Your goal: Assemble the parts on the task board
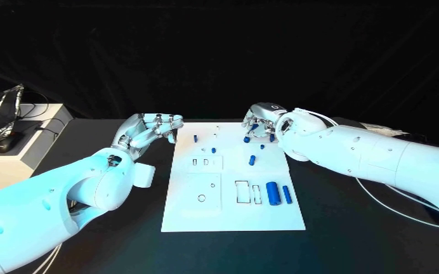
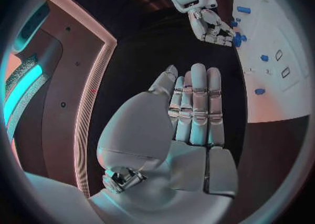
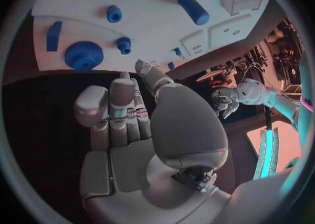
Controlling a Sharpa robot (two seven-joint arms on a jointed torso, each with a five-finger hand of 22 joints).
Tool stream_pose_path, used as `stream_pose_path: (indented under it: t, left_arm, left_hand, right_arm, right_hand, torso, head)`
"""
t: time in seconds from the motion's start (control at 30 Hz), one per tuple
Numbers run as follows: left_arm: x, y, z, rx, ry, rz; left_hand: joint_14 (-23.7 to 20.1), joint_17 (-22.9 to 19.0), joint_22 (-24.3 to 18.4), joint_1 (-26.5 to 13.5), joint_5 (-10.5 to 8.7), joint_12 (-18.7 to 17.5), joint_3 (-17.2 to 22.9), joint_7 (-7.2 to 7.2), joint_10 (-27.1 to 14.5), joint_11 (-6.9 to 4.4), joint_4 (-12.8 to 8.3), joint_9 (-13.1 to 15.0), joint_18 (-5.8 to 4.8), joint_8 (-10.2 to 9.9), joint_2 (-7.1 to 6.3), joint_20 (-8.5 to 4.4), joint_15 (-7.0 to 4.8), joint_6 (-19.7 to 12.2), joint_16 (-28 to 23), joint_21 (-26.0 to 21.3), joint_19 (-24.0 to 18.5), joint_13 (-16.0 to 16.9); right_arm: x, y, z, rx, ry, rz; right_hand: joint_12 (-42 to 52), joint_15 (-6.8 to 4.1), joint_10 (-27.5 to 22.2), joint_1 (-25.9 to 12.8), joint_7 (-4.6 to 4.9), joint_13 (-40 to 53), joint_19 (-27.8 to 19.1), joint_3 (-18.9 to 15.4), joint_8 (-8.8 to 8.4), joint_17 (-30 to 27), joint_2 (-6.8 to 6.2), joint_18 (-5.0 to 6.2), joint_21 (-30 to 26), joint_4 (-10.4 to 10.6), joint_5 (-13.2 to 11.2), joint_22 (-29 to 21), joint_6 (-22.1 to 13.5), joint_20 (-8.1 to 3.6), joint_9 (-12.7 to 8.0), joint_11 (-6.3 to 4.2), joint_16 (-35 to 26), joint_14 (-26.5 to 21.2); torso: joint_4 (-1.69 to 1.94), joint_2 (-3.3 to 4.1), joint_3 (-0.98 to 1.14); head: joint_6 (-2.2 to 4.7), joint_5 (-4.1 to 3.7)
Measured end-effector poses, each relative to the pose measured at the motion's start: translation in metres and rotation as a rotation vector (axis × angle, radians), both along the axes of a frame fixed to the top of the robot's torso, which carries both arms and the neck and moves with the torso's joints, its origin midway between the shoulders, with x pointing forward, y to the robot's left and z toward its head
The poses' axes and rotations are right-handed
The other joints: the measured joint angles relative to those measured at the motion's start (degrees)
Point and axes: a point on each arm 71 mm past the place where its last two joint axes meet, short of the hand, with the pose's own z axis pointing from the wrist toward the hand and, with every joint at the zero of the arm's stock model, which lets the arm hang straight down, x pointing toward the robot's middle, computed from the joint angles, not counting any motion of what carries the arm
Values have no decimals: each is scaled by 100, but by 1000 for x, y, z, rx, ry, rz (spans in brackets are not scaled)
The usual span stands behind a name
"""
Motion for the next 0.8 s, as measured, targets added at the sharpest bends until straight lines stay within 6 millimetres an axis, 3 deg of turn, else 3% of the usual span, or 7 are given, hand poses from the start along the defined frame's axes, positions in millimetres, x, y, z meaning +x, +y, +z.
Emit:
stream_pose_path:
  t: [0.13, 0.4, 0.8]
  left_arm:
    - [0, 0, 0, 3, 1, -2]
    - [2, 5, -1, 12, 4, 8]
    - [4, 9, -3, 21, 12, 14]
  left_hand:
    - [-19, -48, 0, -30, 0, 0, 65, 0, 0, 0, 17, 0, 0, 0, -30, 21, 19, 0, 66, 0, -21, 0]
    - [-19, -67, -1, -28, 0, 0, 88, 12, 0, 0, 40, -1, 0, -1, -32, 21, 19, -12, 66, 0, -21, -1]
    - [-19, -76, -2, -28, 0, 0, 111, 21, -23, 22, 63, -1, -1, -1, -32, 21, 19, -21, 90, 21, -20, -1]
  right_arm:
    - [1, -1, -1, -37, -4, -6]
    - [-1, -2, -2, -93, -3, -10]
    - [-1, -2, -5, -135, 15, -14]
  right_hand:
    - [0, 22, -104, 16, 26, 0, -33, -59, 0, -9, -76, 44, -148, 59, 0, -66, -29, 79, 0, 41, 49, -61]
    - [0, 22, -205, 70, 18, 0, -6, -192, 0, -28, -130, 89, -310, 127, 45, 107, -39, 116, 0, 63, 48, -62]
    - [-4, 21, -205, 109, 29, -1, 107, -267, 0, -93, -90, 126, -666, 206, 80, 545, -26, 118, -1, 63, 97, -62]
  torso:
    - [25, 31, -4]
    - [52, 73, -3]
    - [68, 117, 0]
  head:
    - [2, -20]
    - [-3, -38]
    - [1, -68]
